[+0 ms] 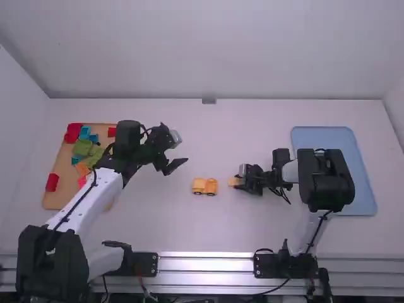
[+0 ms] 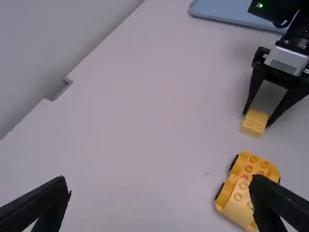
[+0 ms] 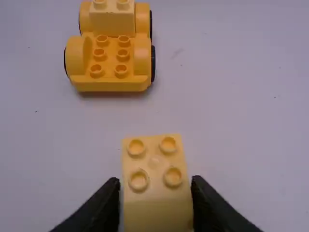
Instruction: Assemble lego blocks to make yellow taxi
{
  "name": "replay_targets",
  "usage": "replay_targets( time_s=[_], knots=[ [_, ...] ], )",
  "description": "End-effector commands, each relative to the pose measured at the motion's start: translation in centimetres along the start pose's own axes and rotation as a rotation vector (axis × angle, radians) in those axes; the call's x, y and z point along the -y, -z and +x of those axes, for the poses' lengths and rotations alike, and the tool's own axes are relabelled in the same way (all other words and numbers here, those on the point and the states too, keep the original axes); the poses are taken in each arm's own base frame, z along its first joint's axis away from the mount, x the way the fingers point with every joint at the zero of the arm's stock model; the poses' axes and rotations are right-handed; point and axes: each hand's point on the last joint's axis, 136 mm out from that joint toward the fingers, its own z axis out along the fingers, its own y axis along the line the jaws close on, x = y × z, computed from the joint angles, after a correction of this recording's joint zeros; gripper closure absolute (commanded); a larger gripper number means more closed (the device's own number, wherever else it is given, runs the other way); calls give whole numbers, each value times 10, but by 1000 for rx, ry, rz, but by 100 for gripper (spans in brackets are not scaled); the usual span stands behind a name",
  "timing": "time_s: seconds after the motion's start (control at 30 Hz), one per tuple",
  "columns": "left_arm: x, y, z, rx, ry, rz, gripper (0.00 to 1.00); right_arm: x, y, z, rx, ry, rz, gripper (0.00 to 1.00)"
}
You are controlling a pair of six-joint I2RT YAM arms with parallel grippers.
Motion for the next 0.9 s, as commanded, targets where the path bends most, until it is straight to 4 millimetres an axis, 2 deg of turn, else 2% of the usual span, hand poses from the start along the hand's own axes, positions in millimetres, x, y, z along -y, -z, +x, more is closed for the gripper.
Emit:
replay_targets(
  time_s=[0.0,0.03,0.1,0.17,0.33,0.47,0.5,0.6,0.73,0.87],
  knots=[
    [5,3,-5,20,0,16,1,-6,-3,2,16,-33,-18,65],
    [5,3,-5,20,0,16,1,-6,-3,2,16,-33,-18,67],
    [8,3,-5,25,2,28,1,-7,-3,1,20,-34,-21,78],
    [12,3,-6,33,8,52,1,-8,-5,-2,29,-44,-27,84],
    [30,-5,7,35,57,149,1,5,-3,-15,66,-118,2,84],
    [48,-15,16,93,7,252,1,12,5,-29,79,-149,18,84],
    [60,-23,24,143,-24,323,1,16,10,-41,82,-157,29,84],
    [67,-38,41,173,-42,378,1,21,17,-60,72,-157,45,84],
    [84,-64,73,170,-102,444,1,17,24,-90,10,-153,72,84],
    [97,-84,91,153,-107,489,1,2,18,-112,-28,-105,53,84]
  ],
)
